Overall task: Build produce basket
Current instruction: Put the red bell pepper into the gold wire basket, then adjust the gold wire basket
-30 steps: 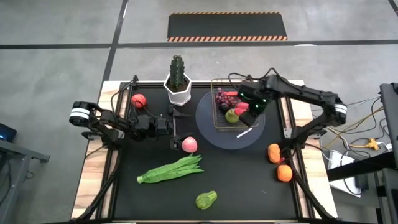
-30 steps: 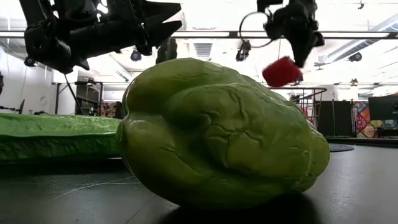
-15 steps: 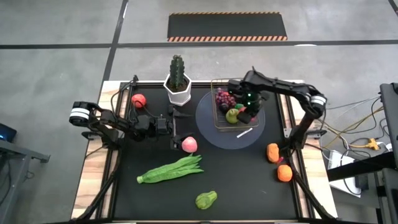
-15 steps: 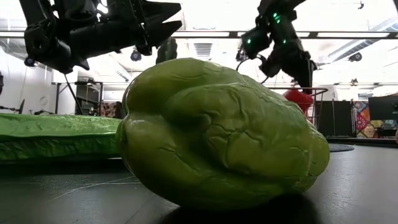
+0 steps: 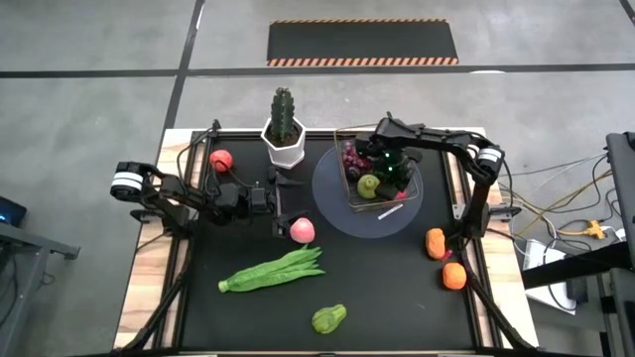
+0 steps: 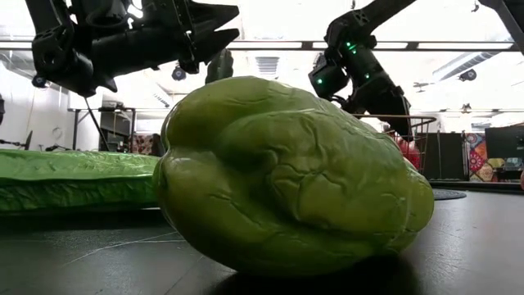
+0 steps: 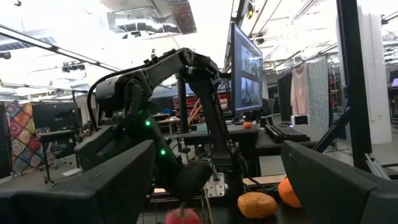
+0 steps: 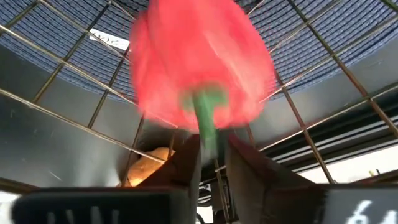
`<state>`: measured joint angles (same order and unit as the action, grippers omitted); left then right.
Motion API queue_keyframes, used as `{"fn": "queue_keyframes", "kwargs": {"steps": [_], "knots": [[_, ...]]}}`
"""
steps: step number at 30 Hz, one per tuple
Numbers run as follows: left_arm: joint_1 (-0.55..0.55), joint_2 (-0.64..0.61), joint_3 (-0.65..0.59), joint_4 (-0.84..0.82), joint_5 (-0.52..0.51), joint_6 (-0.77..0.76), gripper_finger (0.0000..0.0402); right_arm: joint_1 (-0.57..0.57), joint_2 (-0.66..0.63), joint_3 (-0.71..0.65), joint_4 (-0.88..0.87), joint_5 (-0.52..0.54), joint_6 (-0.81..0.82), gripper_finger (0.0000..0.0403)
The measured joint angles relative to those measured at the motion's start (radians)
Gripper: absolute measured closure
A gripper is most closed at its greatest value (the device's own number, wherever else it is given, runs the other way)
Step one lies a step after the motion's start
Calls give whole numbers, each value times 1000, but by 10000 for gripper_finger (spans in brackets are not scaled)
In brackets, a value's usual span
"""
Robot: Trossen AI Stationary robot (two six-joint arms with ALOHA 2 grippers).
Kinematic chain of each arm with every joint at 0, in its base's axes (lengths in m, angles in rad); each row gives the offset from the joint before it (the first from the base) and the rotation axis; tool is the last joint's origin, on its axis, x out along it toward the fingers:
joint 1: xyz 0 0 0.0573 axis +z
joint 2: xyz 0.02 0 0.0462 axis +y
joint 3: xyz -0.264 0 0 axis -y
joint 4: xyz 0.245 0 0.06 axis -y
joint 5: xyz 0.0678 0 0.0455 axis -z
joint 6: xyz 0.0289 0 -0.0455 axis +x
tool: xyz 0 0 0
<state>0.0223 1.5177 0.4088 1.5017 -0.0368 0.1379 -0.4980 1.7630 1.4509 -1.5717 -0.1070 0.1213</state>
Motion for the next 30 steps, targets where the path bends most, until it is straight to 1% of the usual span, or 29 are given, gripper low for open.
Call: {"fn": "queue_keyframes", "kwargs": {"steps": [9,12,15,18,22,25,30], "knots": [[3,0,0,0,0,0,70,0,-20,8,-2,2,9,262],[3,0,0,0,0,0,70,0,-28,35,1,2,28,249],[2,0,0,-1,0,-2,70,0,-43,70,0,2,50,244],[-2,0,0,-20,0,-29,70,0,-60,112,0,2,52,247],[-6,0,0,-59,4,-104,70,1,-113,154,0,4,42,262],[-19,0,1,-106,4,-154,70,1,-166,159,1,44,36,280],[-69,0,2,-153,5,-195,70,3,-270,149,5,96,49,318]]}}
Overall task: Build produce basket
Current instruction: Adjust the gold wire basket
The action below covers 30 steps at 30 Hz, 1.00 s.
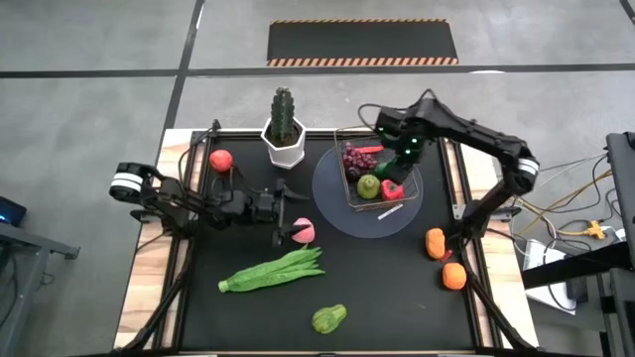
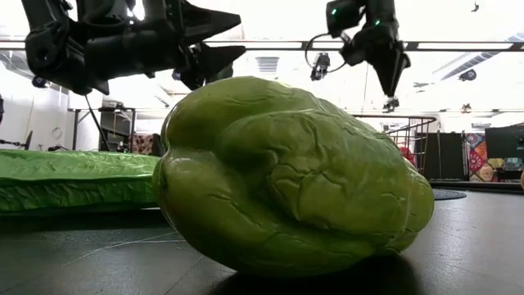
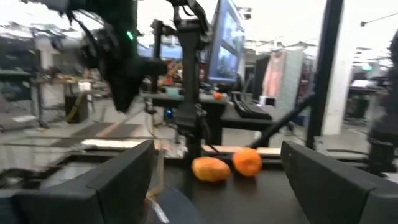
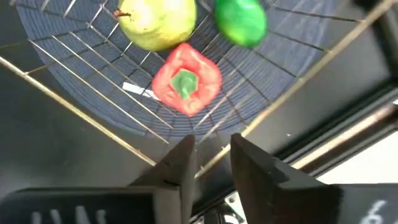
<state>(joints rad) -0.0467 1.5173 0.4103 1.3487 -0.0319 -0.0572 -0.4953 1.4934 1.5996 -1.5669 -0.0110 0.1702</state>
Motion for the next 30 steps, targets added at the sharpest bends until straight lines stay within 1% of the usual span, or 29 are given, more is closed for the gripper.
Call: {"fn": "queue_keyframes", "kwargs": {"steps": [2,7,9,13,18,20,22,25,30], "knots": [[-23,0,0,-7,1,-15,70,0,-40,-7,1,42,14,336],[-83,-3,1,-6,0,-16,70,-5,-134,-67,1,229,51,381],[-102,-12,5,-4,-1,-16,70,-12,-163,-112,7,248,58,391],[-132,-24,19,-6,-5,-16,70,-14,-199,-225,50,240,100,394],[-153,-34,29,-4,-4,-15,70,-14,-197,-388,109,233,108,394],[-155,-36,29,-5,-4,-15,70,-14,-194,-449,161,176,108,394],[-155,-37,28,-5,-4,-15,70,-10,-194,-495,211,83,102,394],[-155,-37,27,-5,-4,-15,70,4,-198,-533,260,-17,97,394],[-155,-37,26,-5,-4,-15,70,35,-198,-527,271,-24,95,394]]}}
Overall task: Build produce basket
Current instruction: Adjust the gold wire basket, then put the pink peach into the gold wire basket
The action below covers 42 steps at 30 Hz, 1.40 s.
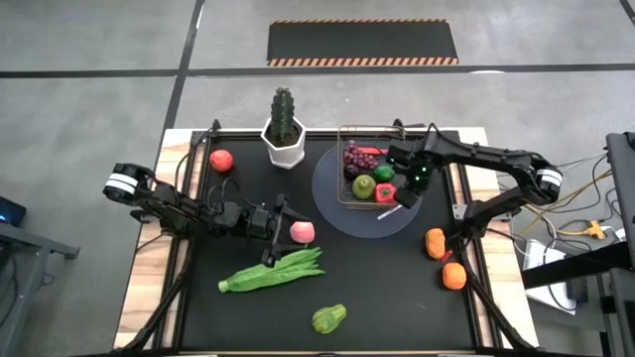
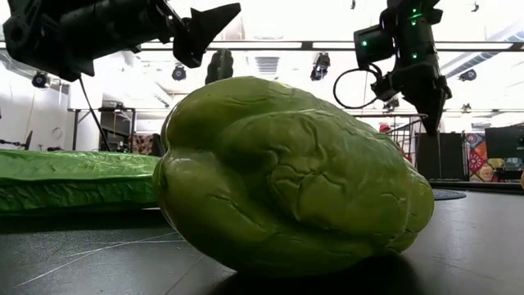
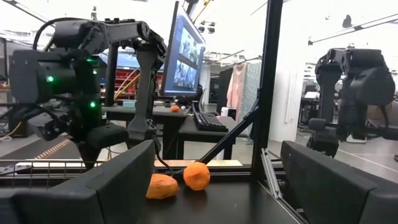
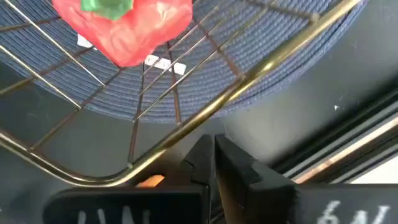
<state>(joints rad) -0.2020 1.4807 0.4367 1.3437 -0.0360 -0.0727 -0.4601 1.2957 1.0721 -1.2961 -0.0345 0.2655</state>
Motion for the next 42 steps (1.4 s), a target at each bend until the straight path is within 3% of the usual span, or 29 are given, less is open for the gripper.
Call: {"fn": "queue_keyframes", "kwargs": {"steps": [8,14,17,24,26,31,37,42], "knots": [[0,0,-2,-13,0,-1,70,11,-8,87,-41,10,19,394],[0,-26,-2,-175,-41,-77,70,42,-71,157,-113,73,59,394],[0,-75,4,-387,-102,-80,70,81,-128,179,-116,134,101,394],[0,-154,158,-1210,-177,-78,70,200,-239,187,-39,141,188,394],[3,-143,195,-1305,-206,-56,70,230,-257,180,-32,142,202,394],[15,-114,212,-1312,-232,52,70,298,-267,174,-21,187,243,394],[57,-67,212,-1292,-230,62,70,349,-245,173,-21,195,261,394],[85,-10,211,-1230,-164,78,70,365,-220,172,-20,194,261,394]]}}
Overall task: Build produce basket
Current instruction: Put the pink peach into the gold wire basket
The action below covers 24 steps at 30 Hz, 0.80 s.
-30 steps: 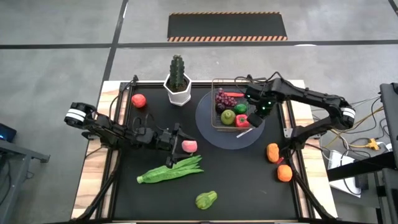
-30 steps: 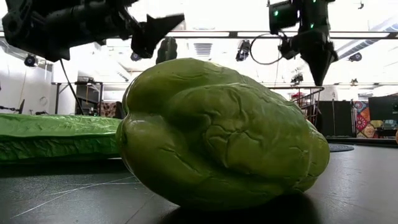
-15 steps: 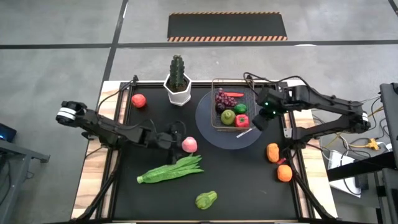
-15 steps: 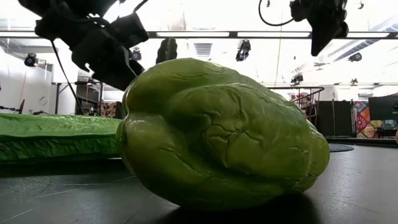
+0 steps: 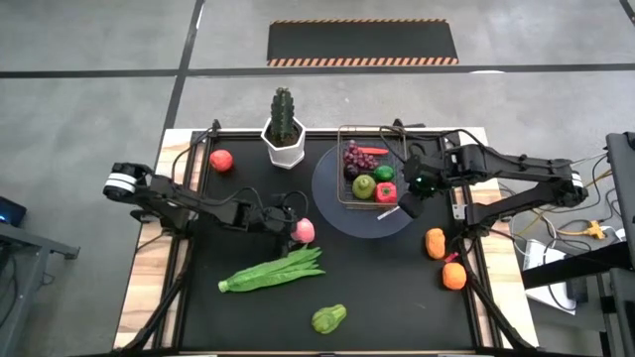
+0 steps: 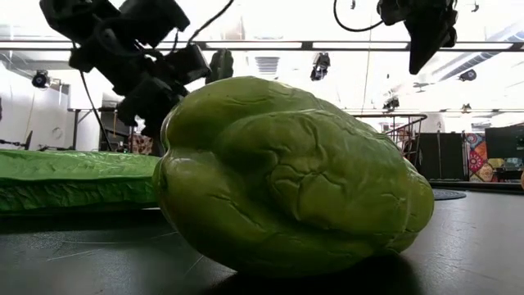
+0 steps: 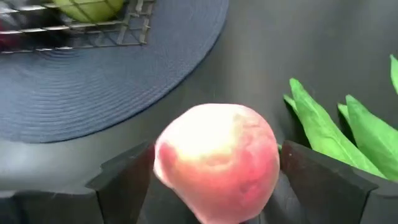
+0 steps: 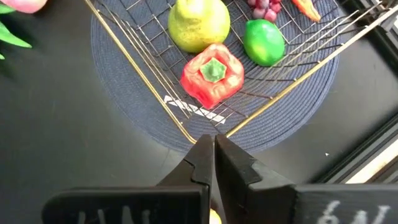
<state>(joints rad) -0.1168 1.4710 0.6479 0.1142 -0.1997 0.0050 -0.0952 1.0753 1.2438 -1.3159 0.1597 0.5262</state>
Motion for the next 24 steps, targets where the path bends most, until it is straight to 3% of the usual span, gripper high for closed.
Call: {"fn": "queue_keyframes", "kwargs": {"steps": [6,12,18,24], "knots": [[13,46,2,27,11,2,79,0,24,-1,6,0,-3,394],[13,47,3,25,4,2,128,16,35,-1,21,12,-14,394],[13,-14,-7,1,-21,2,150,67,23,12,48,119,-13,394],[12,-157,-18,256,-31,-23,152,146,-16,9,250,270,-110,394]]}}
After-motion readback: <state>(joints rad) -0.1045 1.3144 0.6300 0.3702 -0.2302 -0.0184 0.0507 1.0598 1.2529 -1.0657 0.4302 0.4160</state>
